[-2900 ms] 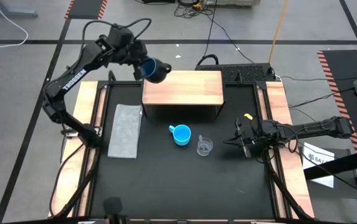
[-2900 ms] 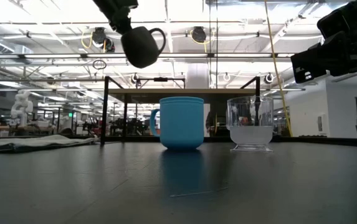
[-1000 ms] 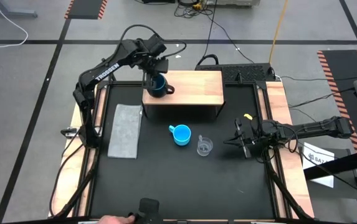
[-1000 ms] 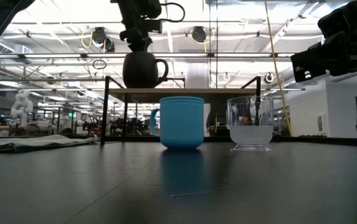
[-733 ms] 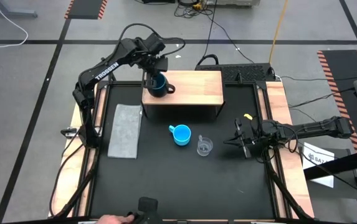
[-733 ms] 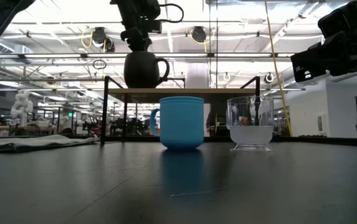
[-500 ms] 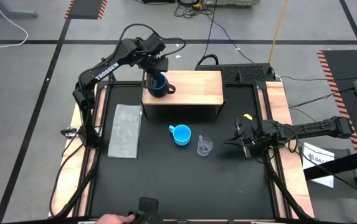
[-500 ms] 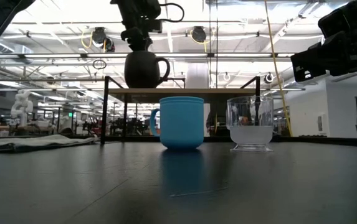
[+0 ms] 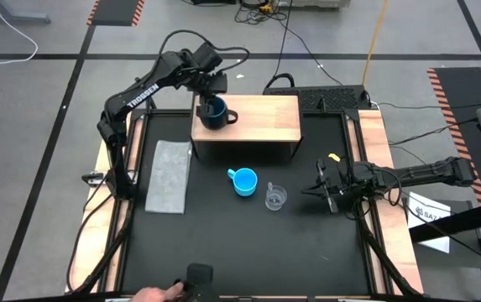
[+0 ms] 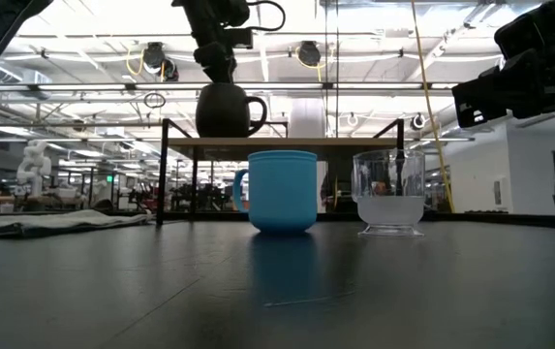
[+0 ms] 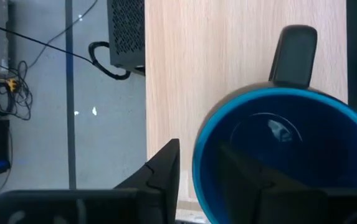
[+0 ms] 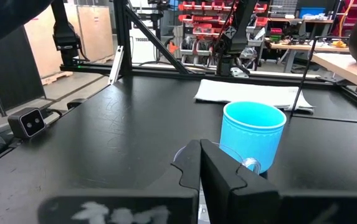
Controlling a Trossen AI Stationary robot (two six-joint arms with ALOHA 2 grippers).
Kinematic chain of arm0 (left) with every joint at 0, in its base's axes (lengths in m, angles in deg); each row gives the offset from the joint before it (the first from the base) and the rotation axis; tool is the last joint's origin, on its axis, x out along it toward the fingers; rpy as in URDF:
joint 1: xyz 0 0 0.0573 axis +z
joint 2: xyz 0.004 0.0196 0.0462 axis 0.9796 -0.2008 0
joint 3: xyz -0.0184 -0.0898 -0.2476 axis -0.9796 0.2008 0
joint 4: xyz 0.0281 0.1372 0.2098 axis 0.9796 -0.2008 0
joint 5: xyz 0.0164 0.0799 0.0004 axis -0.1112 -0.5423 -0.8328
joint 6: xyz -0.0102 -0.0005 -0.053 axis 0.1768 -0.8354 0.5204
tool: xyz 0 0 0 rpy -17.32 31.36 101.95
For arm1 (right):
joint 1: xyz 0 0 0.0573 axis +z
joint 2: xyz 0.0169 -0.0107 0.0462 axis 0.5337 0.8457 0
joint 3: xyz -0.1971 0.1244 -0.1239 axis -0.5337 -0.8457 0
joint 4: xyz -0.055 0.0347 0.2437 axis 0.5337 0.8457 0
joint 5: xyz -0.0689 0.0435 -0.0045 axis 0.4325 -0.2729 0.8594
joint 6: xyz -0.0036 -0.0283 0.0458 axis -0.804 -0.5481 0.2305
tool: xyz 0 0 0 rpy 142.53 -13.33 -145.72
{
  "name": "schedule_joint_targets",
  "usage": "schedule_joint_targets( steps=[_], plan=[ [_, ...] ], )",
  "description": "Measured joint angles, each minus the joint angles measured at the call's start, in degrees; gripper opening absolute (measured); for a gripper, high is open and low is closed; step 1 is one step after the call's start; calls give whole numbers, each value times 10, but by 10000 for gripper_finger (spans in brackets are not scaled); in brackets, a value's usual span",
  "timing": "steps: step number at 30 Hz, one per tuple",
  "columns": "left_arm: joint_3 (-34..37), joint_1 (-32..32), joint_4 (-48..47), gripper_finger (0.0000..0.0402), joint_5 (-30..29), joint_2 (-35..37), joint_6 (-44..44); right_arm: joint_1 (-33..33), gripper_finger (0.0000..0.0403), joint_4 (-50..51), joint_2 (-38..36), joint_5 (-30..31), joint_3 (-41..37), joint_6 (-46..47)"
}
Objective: Stack small to large cups/mugs on shelf
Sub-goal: Put the blue cup on the shelf
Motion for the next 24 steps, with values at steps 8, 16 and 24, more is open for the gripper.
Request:
schedule_joint_targets(
  steps=[8,16,24],
  plan=[
    [-2,0,11,107,-18,2,-3,0,0,0,0,0,0,2],
    [-115,-2,-31,108,-13,4,26,0,0,0,0,0,0,6],
    [-119,-6,-23,95,25,72,81,0,0,0,0,0,0,7]
  ],
)
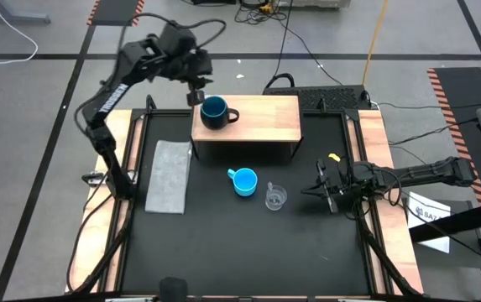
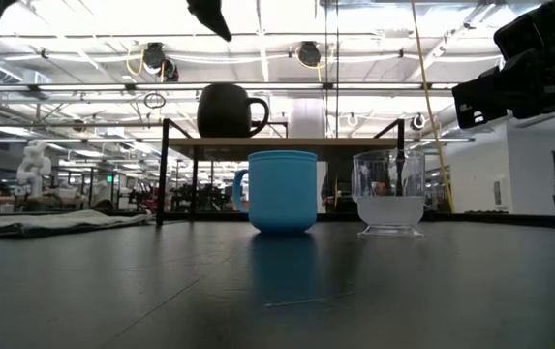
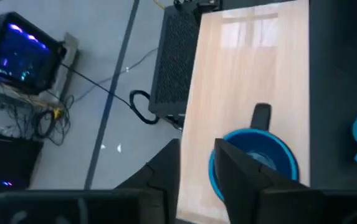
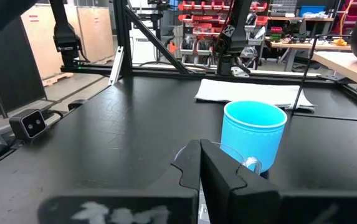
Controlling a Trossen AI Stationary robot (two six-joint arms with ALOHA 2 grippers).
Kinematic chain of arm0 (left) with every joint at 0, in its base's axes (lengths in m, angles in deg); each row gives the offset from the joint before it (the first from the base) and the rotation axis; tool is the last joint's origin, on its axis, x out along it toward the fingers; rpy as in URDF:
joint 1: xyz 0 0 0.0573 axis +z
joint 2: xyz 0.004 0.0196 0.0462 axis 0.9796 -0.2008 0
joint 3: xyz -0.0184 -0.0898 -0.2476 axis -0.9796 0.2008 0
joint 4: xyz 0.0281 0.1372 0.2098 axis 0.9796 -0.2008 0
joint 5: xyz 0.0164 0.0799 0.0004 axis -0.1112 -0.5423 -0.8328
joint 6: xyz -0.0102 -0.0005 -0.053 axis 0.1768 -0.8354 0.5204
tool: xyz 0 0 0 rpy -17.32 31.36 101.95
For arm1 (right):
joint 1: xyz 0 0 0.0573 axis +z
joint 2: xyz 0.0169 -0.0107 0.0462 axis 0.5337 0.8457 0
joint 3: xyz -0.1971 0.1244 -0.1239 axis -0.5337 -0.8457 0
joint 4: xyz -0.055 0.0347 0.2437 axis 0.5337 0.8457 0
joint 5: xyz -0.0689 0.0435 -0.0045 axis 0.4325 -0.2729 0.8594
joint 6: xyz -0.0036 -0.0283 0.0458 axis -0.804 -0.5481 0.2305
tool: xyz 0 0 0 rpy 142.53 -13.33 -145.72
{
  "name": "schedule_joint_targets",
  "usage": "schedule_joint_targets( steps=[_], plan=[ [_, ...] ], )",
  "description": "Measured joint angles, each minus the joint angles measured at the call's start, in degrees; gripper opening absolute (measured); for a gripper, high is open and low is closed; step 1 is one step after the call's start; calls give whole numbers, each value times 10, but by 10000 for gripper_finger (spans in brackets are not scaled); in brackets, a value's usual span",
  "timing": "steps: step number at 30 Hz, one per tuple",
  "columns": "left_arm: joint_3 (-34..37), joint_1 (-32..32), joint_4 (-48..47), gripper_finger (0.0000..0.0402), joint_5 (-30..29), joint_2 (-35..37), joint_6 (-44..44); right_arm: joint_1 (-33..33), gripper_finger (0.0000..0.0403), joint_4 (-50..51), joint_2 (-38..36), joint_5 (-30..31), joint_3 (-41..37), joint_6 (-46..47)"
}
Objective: Stack small to large cups/mugs on shelf
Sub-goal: Put the blue cup on the shelf
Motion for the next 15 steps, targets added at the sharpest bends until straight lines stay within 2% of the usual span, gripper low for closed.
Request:
schedule_joint_targets(
  steps=[3,6,9,12,15],
  plan=[
    [1,0,-36,51,8,20,15,0,0,0,0,0,0,0],
    [1,0,-83,9,76,44,5,0,0,0,0,0,0,2],
    [12,-15,-82,3,119,76,-12,0,0,0,0,0,0,2],
    [30,-38,-86,2,106,108,-5,0,0,0,0,0,0,7],
    [80,-39,-90,2,88,143,16,0,0,0,0,0,0,15]
  ],
)
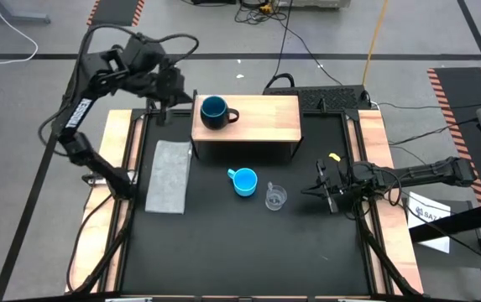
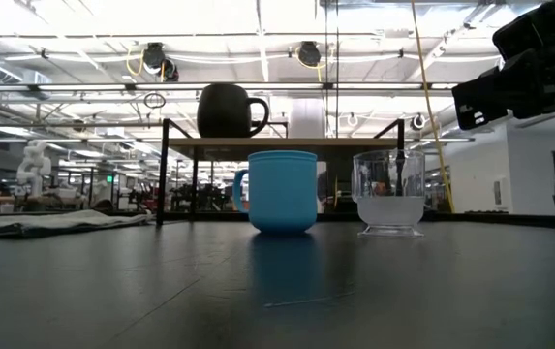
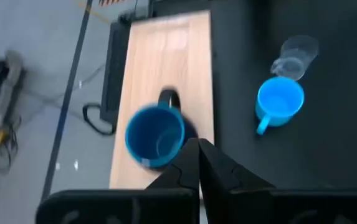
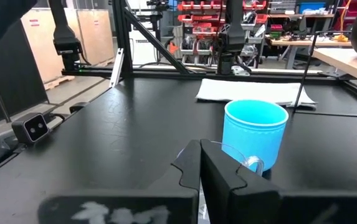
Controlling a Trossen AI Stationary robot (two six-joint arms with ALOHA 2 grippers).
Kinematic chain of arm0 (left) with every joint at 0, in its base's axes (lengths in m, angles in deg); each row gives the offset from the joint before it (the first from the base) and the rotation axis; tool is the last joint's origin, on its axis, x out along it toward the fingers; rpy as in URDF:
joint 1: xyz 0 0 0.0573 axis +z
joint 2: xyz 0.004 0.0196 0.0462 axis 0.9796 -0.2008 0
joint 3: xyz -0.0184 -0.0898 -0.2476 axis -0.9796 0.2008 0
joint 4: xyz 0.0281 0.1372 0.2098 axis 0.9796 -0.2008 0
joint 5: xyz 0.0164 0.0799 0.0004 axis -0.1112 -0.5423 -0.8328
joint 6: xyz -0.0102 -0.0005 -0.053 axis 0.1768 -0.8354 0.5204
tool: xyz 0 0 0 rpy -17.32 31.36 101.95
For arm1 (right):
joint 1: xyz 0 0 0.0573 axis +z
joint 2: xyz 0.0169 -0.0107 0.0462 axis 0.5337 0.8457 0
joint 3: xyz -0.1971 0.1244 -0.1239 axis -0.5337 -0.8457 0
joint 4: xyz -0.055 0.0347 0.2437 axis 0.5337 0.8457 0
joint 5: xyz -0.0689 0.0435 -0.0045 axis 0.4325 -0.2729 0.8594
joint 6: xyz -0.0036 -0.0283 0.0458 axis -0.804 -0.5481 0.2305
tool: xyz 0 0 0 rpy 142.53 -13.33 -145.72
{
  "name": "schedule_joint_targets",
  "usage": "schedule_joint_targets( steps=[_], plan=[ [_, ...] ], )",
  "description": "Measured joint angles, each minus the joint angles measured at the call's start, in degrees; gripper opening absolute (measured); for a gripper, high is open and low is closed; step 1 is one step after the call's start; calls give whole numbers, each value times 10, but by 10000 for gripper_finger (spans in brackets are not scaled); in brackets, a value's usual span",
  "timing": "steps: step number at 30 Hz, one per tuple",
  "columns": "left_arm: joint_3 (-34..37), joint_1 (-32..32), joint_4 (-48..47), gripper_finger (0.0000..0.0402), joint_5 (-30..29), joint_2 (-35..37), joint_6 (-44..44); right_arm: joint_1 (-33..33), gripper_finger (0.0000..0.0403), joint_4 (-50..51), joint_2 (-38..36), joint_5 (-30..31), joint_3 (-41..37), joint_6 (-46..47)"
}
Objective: Stack small to large cups/mugs on shelf
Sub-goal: Put the blue cup on the shelf
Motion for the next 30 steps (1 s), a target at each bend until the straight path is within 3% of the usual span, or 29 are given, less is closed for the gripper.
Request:
schedule_joint_targets(
  steps=[8,13,25,30],
  plan=[
    [248,6,150,1,-12,159,16,0,0,1,0,0,0,0],
    [382,6,253,1,11,279,60,0,0,1,0,0,0,1],
    [599,-8,325,0,26,457,203,0,0,0,0,0,0,3],
    [692,-25,417,0,-1,522,268,0,0,0,0,0,0,2]
  ],
)
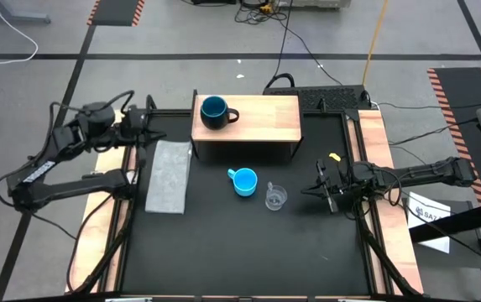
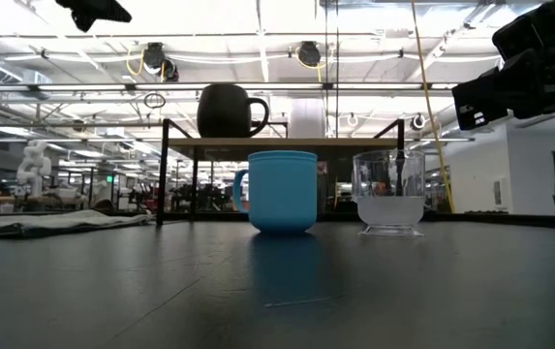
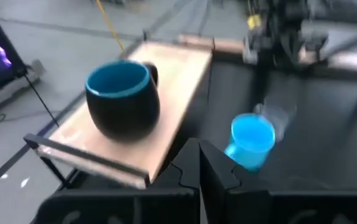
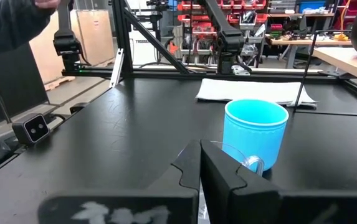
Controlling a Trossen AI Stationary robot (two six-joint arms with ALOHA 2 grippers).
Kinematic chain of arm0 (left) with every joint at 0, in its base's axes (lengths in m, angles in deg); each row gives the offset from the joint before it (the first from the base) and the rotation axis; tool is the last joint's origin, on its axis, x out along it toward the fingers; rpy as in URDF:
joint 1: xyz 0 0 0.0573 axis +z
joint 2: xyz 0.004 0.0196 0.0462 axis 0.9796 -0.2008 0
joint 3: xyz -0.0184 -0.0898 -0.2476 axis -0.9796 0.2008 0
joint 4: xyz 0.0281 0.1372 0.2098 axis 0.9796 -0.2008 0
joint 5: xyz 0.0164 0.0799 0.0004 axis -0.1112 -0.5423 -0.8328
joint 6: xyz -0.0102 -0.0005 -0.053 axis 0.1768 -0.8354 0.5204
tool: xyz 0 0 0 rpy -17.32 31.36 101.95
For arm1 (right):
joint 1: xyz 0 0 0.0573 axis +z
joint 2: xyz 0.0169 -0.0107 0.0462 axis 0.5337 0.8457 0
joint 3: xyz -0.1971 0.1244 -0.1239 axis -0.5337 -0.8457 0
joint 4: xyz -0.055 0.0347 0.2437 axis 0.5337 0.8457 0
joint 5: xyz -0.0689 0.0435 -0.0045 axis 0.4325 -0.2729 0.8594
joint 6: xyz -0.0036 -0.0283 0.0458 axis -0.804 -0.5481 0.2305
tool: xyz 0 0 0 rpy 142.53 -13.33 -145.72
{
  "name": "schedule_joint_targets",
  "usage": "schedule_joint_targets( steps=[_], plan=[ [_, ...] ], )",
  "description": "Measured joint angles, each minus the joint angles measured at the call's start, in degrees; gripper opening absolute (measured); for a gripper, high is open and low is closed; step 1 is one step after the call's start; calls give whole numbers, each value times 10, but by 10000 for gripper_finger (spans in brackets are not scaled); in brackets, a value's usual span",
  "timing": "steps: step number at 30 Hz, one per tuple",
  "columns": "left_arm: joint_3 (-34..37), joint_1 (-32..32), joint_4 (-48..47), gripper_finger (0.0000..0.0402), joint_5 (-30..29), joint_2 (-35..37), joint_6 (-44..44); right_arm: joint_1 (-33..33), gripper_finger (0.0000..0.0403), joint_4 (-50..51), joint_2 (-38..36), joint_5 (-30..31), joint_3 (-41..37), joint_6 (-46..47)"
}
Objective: Stack small to large cups/mugs on shelf
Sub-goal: Put the blue cup on the shelf
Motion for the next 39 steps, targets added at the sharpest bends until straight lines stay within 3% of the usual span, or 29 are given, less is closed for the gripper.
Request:
schedule_joint_targets(
  steps=[11,15,23,39],
  plan=[
    [165,-46,156,0,-74,151,137,0,0,0,0,0,0,12],
    [215,-59,197,0,-94,180,160,0,0,0,0,0,0,11],
    [337,-105,369,0,-99,213,177,0,0,0,0,0,0,9],
    [383,-208,340,0,-174,250,164,0,0,0,0,0,0,11]
  ],
)
